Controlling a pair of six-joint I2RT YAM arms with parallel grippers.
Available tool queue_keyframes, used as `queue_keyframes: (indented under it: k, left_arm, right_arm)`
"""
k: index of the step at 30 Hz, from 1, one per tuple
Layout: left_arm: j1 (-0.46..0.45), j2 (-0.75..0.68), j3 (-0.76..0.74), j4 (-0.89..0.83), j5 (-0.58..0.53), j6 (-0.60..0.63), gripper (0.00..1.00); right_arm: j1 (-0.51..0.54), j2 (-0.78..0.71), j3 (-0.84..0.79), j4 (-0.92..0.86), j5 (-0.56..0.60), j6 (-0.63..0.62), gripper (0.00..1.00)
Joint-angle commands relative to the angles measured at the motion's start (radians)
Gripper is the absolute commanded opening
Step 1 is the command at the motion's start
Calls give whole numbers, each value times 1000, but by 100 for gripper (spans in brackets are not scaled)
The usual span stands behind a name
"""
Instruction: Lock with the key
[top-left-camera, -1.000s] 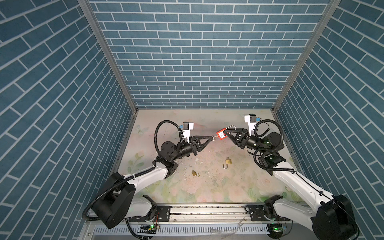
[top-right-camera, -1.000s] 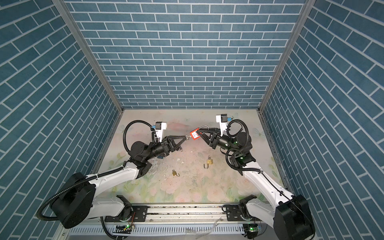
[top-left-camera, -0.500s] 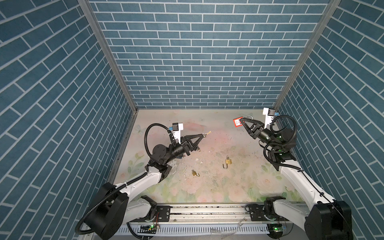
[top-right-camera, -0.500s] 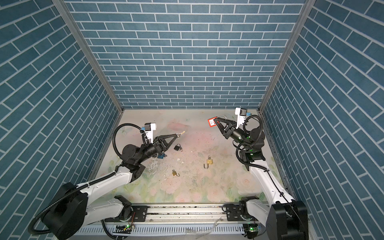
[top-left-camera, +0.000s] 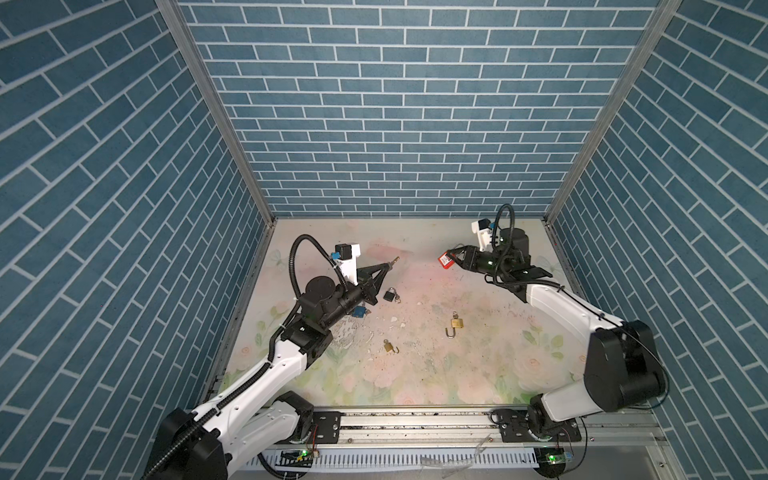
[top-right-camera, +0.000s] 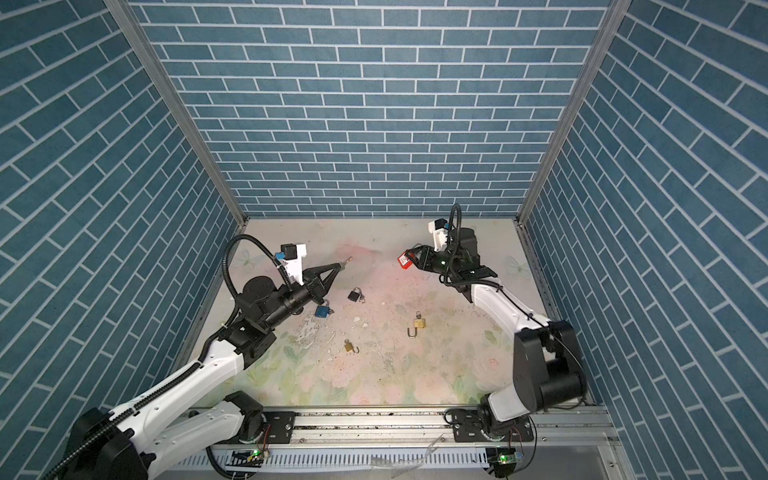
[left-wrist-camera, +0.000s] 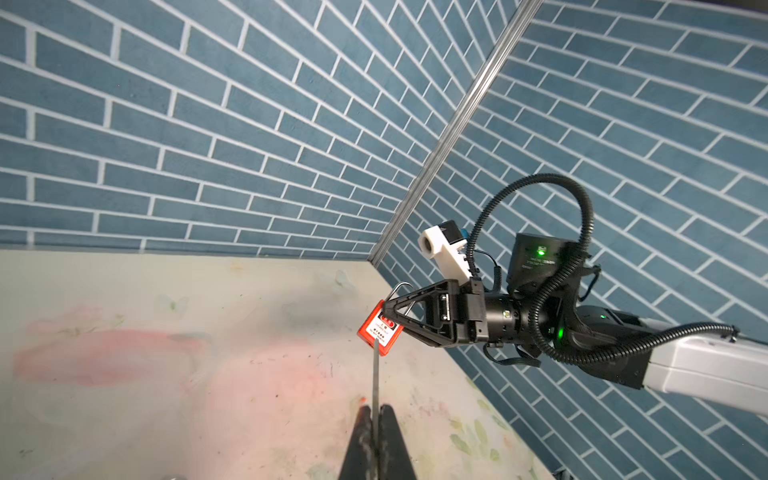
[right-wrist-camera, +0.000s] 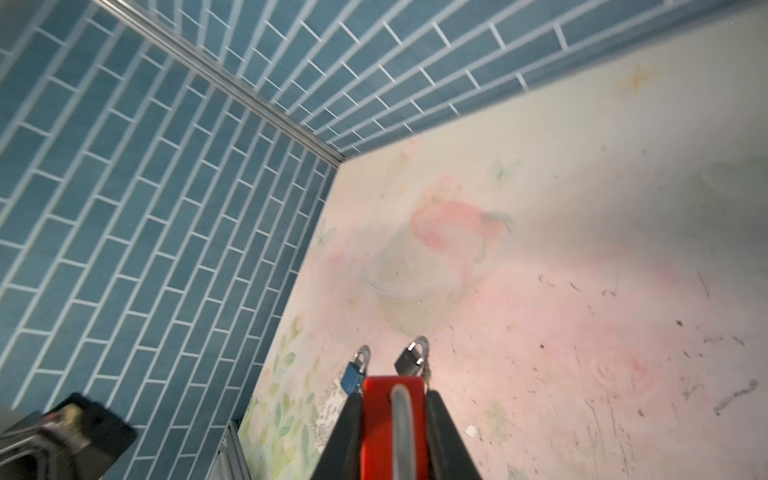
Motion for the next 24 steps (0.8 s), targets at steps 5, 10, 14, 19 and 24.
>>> queue_keyframes:
  k: [5,10,14,19,24]
  left_arm:
    - [8,51,25,-53,-44,53,0]
    - [8,96,22,-28,-32,31,0]
    - [8,116,14,3,-23,17,0]
    - [9,134,13,18,-22,11,0]
    - [9,131,18,20,-25,9,0]
  right_arm:
    - [10,237,56,142,-16,119,0]
    - [17,332,86,181,37,159,0]
    - [21,383,87,245,57,207,0]
    - [37,415,65,307,138,268,0]
    - [56,431,33,361,192,318,0]
